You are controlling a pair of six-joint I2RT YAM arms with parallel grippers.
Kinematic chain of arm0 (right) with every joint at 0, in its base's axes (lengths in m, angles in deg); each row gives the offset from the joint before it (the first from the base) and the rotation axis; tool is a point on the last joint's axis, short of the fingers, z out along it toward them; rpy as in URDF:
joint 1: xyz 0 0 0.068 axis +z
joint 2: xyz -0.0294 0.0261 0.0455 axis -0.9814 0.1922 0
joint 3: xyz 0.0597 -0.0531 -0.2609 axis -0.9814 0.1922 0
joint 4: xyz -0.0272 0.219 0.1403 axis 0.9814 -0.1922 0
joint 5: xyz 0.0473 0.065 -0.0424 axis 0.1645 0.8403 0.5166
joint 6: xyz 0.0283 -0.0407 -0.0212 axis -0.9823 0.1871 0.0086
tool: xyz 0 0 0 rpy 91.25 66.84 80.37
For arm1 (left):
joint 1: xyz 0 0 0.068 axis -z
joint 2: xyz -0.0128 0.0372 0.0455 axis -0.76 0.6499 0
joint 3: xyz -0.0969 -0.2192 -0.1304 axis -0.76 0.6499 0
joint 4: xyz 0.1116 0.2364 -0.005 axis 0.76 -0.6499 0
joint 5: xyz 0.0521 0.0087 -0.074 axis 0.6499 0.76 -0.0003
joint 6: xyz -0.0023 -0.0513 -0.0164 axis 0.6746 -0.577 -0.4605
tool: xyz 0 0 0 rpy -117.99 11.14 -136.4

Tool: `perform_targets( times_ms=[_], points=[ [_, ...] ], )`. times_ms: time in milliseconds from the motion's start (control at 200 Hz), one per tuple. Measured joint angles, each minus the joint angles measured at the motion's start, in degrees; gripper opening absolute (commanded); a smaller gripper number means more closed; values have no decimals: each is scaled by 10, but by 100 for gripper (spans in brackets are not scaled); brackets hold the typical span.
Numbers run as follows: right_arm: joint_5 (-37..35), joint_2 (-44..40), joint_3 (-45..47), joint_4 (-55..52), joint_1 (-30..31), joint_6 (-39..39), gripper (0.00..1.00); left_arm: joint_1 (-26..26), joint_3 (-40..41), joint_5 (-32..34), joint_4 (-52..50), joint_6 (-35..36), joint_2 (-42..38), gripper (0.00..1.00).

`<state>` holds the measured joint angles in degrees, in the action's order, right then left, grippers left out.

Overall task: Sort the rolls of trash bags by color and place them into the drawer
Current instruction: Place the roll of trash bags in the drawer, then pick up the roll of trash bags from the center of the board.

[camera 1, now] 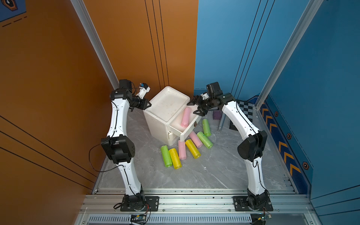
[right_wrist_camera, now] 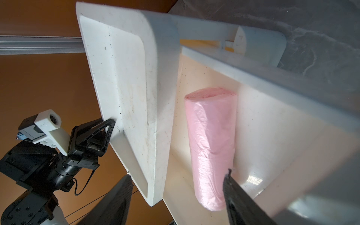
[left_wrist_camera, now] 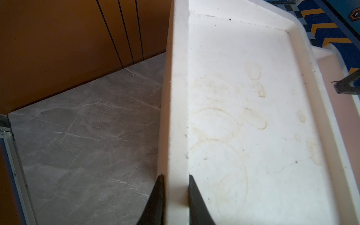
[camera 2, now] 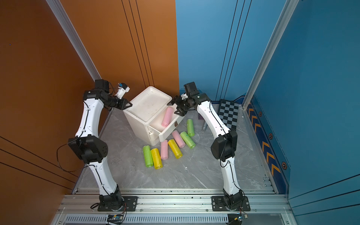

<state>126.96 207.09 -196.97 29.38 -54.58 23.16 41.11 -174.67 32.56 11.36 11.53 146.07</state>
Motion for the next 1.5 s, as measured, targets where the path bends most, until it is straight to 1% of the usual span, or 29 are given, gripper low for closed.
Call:
perform_targets(
  times_ms=[75, 130, 225, 300, 385, 465, 556, 651, 816, 961, 1321, 1501],
  points=[
    [0, -15, 13, 0, -6, 7, 74, 0, 0, 0, 0, 0, 0, 0],
    [0, -41, 43, 0, -12, 24, 75, 0, 0, 0, 0, 0, 0, 0],
    [-5, -113, 121, -3, -18, 84, 78, 0, 0, 0, 0, 0, 0, 0],
    [-38, -180, 193, -16, -11, 158, 79, 0, 0, 0, 0, 0, 0, 0],
    [-105, -249, 289, -31, 21, 247, 80, 0, 0, 0, 0, -1, 0, 0],
    [-158, -283, 380, -37, 62, 309, 79, 0, 0, 0, 0, -2, 0, 0],
    [-212, -282, 472, -27, 109, 359, 78, 0, 0, 0, 0, -2, 0, 0],
    [-255, -264, 536, -14, 135, 384, 78, 0, 0, 0, 0, -2, 0, 0],
    [-309, -253, 565, 30, 134, 410, 77, 0, 0, 0, 0, -2, 0, 0],
    [-337, -253, 584, 98, 132, 429, 77, 0, 0, 0, 0, -2, 0, 0],
    [-343, -253, 665, 224, 117, 448, 76, 0, 0, 0, 0, -2, 0, 0],
    [-337, -252, 678, 273, 114, 451, 76, 0, 0, 1, 0, -2, 0, 0]
  ],
)
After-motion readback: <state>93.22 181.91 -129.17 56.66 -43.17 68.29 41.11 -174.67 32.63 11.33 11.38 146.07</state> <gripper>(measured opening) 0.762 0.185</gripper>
